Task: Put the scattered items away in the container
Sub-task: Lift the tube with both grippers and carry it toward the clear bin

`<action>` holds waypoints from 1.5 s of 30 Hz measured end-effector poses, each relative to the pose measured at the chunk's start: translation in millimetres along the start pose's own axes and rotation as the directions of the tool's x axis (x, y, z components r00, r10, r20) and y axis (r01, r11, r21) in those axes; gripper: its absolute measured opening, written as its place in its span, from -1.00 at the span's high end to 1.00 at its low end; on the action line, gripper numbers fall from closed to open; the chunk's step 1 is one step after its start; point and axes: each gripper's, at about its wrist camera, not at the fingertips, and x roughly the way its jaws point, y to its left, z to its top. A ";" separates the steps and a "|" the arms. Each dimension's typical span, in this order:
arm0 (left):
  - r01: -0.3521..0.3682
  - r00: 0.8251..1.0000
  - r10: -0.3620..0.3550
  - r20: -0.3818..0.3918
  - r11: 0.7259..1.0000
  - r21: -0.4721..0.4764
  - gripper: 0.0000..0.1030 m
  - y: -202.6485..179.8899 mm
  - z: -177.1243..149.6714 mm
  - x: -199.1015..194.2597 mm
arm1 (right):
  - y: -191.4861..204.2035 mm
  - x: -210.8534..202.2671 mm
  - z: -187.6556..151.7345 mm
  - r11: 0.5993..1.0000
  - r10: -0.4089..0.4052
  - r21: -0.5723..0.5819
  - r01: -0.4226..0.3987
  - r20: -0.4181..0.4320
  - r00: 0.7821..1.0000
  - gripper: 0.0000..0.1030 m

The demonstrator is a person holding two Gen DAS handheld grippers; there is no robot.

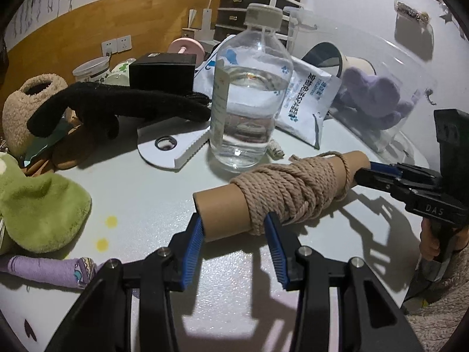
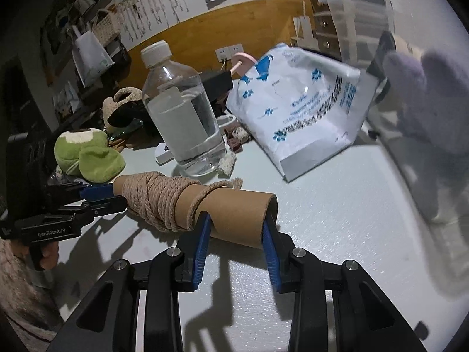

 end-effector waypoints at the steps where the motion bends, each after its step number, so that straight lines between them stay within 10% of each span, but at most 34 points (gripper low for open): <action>1: 0.002 1.000 -0.002 0.011 1.000 0.001 0.18 -1.0 1.5 -3.1 | 0.7 -4.0 2.4 1.000 -0.004 -0.009 0.004 0.010 1.000 0.32; 21: -0.001 0.972 -0.022 0.235 0.995 0.098 0.17 -47.9 79.5 -58.4 | 6.6 -100.3 63.8 0.974 -0.146 -0.124 0.189 0.292 0.945 0.32; 45: 0.051 0.885 -0.190 0.425 0.947 0.318 0.16 -182.2 241.1 -69.0 | -75.6 -224.5 140.3 0.872 -0.415 -0.004 0.490 0.525 0.743 0.31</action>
